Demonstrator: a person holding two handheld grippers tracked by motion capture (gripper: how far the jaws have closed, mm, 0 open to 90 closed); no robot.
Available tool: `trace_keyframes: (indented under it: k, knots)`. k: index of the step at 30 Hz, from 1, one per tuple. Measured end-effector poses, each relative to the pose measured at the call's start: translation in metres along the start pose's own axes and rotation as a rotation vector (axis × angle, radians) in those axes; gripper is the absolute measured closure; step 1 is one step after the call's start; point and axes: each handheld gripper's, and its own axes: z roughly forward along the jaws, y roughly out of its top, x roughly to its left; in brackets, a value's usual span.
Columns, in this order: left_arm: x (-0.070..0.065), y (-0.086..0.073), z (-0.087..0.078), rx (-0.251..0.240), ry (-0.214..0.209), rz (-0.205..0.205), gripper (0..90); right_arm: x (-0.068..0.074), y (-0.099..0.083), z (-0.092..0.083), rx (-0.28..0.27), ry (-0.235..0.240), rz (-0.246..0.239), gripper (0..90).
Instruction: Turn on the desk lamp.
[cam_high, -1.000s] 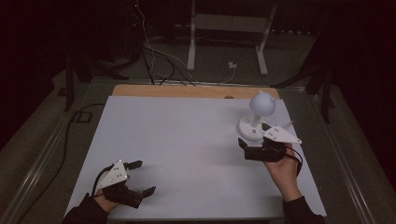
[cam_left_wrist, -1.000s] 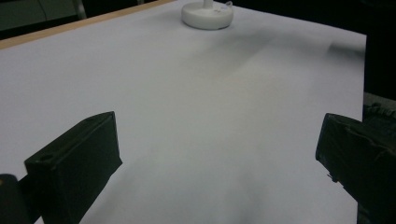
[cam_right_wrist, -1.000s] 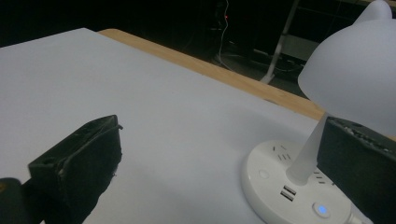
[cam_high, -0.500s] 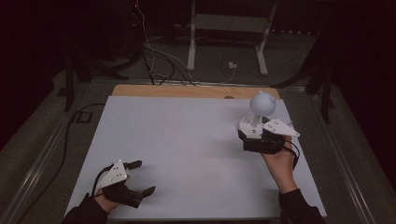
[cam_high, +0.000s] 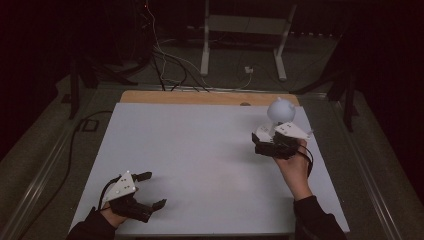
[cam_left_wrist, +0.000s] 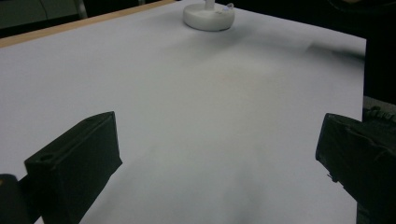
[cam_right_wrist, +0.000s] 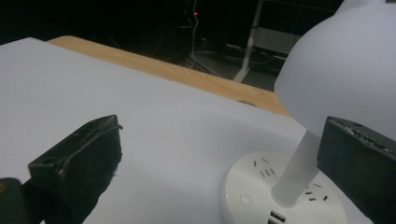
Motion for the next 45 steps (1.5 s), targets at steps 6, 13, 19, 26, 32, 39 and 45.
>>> trace_keyframes:
  k: [6, 13, 19, 26, 32, 39, 45]
  knots:
    - [0.0, 0.0, -0.001, -0.002, -0.008, -0.01, 0.3, 0.002, -0.003, 0.007, -0.005, -0.024, 0.037, 7.4]
    - [0.0, 0.0, -0.001, 0.001, -0.007, -0.008, 0.3, 0.005, -0.006, 0.017, -0.001, -0.085, 0.05, 26.6]
    - [0.0, 0.0, -0.001, 0.0, -0.006, -0.007, 0.3, 0.002, -0.011, 0.024, 0.023, -0.123, 0.095, 50.1]
    - [0.0, 0.001, -0.001, -0.003, -0.009, -0.004, 0.3, -0.001, -0.02, 0.028, 0.06, -0.154, 0.102, 66.6]
    - [0.0, 0.001, -0.001, -0.007, -0.01, -0.007, 0.3, -0.003, -0.026, 0.032, 0.077, -0.167, 0.104, 72.7]
    - [0.0, 0.001, 0.0, -0.001, -0.012, -0.006, 0.3, -0.005, -0.029, 0.034, 0.095, -0.186, 0.107, 80.0]
    - [0.0, 0.0, 0.0, 0.0, -0.011, -0.006, 0.3, -0.006, -0.033, 0.039, 0.131, -0.2, 0.105, 90.0]
